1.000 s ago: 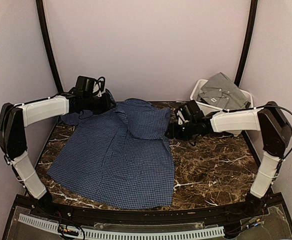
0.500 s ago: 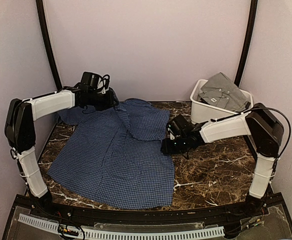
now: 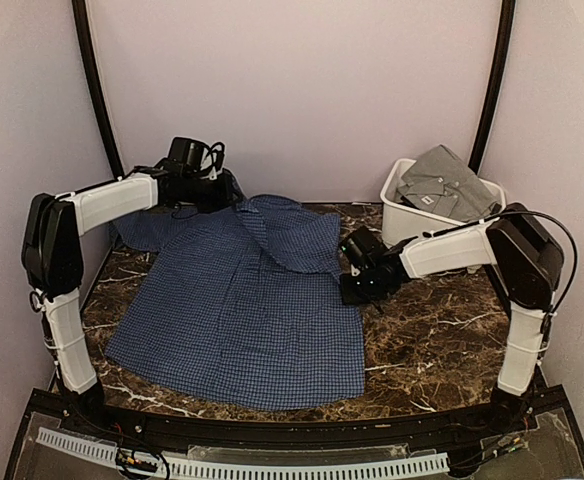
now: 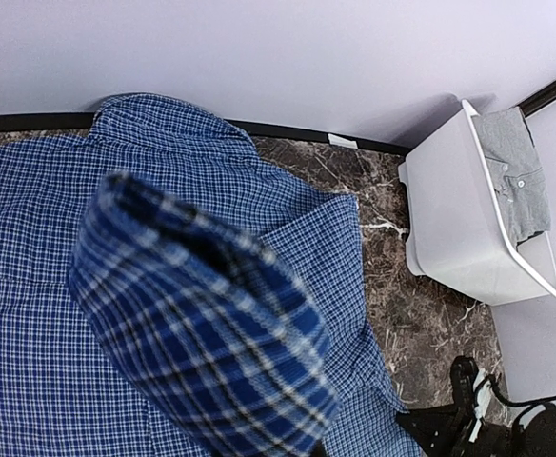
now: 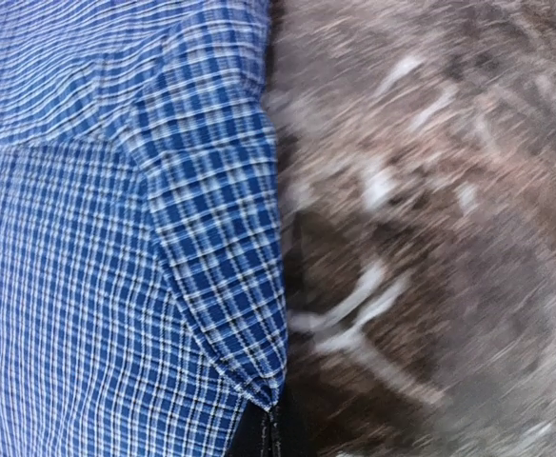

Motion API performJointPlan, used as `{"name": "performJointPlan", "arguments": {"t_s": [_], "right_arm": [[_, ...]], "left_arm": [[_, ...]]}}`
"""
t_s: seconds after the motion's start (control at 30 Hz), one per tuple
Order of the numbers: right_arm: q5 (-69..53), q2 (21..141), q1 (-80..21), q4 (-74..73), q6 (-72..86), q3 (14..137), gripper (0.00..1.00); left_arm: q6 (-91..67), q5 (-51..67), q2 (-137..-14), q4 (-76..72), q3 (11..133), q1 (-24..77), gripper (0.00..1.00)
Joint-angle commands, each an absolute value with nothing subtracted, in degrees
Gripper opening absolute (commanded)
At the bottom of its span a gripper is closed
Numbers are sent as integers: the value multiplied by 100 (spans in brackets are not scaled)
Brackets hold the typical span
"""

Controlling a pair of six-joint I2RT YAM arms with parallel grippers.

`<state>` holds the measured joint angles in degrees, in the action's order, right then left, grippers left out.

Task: Fold and stack the long sleeve shirts
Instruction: Move the flattened shirt to the center of the board.

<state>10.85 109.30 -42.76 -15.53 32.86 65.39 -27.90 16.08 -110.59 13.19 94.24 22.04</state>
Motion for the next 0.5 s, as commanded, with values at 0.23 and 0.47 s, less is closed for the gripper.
{"name": "performJointPlan", "arguments": {"t_s": [0.23, 0.47], "right_arm": [[777, 10770, -3648, -2035, 2571, 6919, 35], [841, 9595, -4152, -2415, 3321, 5772, 44]], "left_arm": [[-2886, 1562, -11678, 1146, 10360, 2215, 0], [-2867, 1550, -11815, 1085, 10602, 2215, 0]]}}
